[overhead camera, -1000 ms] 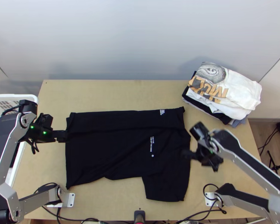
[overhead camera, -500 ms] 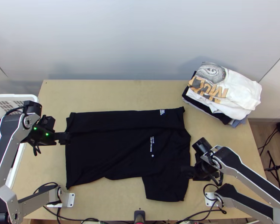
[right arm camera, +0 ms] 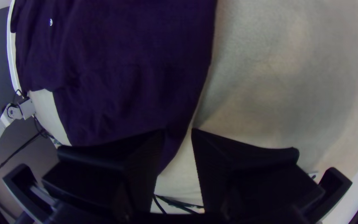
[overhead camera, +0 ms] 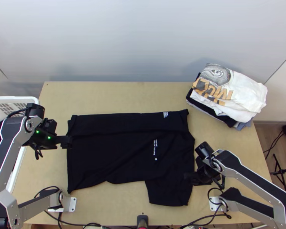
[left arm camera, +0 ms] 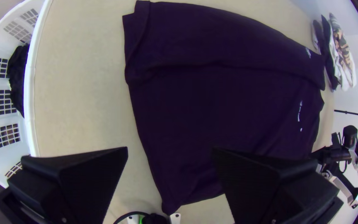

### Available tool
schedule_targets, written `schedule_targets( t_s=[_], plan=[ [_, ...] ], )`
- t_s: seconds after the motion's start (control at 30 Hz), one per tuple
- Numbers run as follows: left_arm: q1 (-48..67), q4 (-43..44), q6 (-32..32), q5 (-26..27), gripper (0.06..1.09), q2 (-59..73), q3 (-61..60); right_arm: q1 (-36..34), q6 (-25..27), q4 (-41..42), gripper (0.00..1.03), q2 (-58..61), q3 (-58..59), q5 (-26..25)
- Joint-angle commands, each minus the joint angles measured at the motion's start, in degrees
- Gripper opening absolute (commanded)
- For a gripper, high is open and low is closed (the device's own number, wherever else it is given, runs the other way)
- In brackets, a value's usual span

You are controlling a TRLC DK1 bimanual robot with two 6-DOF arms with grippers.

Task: Fold the t-shirt

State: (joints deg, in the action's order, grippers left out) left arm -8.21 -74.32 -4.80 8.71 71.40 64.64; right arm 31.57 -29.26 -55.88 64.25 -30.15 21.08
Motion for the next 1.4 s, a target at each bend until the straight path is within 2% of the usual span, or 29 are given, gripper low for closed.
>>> schedule_targets(
  t_s=[0.0, 0.03, 0.1, 0.17, 0.23, 0.33, 0.43, 0.67, 0.8, 1.03, 1.07, 1.2, 1.37],
  plan=[
    [0.1, -0.7, -0.7, -0.7, 1.03, 0.0, -0.6, -0.1, 2.6, 1.4, 0.29, 1.1, 0.7, 0.2],
    [0.1, -1.7, -1.5, -1.4, 1.03, 0.0, -0.7, -0.1, 2.9, 1.5, 0.29, 1.1, 0.7, 0.2],
    [0.4, -5.4, -4.8, -2.7, 1.03, 0.4, -0.7, -0.1, 3.2, 1.6, 0.18, 1.1, 0.7, 0.2],
    [1.3, -10.1, -8.6, -3.4, 1.04, 0.9, -1.1, 0.0, 3.5, 1.6, 0.15, 1.1, 0.6, 0.2],
    [3.1, -12.0, -10.8, -5.5, 1.04, 0.9, -2.0, 0.2, 4.1, 1.9, 0.04, 0.9, 0.6, 0.2],
    [4.9, -13.5, -13.7, -7.3, 1.04, 2.7, -4.1, 1.2, 4.8, 2.3, 0.03, -0.1, 0.6, 0.1],
    [6.5, -14.4, -14.0, -7.4, 1.03, 5.6, -6.7, 2.1, 4.9, 2.5, 0.03, -1.1, 0.6, 0.0],
    [15.3, -13.9, -11.3, -7.3, 1.03, 7.7, -15.0, 0.3, 4.9, 2.9, 0.03, -1.3, 1.0, 0.0],
    [20.3, -13.9, -7.2, -7.4, 1.03, 8.3, -18.1, 0.0, 4.9, 3.1, 0.03, -1.3, 0.8, 0.0],
    [22.1, -10.0, -3.3, -6.6, 1.03, 10.2, -20.2, -0.1, 4.9, 3.9, 0.03, -0.7, 0.4, 0.0],
    [22.4, -9.7, -2.9, -6.6, 1.01, 10.3, -20.6, -0.1, 4.9, 4.1, 0.03, -0.4, 0.4, 0.0],
    [23.8, -7.0, -1.6, -5.3, 0.84, 10.3, -21.4, -0.1, 4.9, 4.8, 0.03, -0.1, 0.2, 0.0],
    [25.3, -3.9, 0.2, -4.1, 0.84, 11.7, -21.8, -0.3, 5.3, 5.1, 0.03, -0.1, -0.3, 0.0]
  ],
)
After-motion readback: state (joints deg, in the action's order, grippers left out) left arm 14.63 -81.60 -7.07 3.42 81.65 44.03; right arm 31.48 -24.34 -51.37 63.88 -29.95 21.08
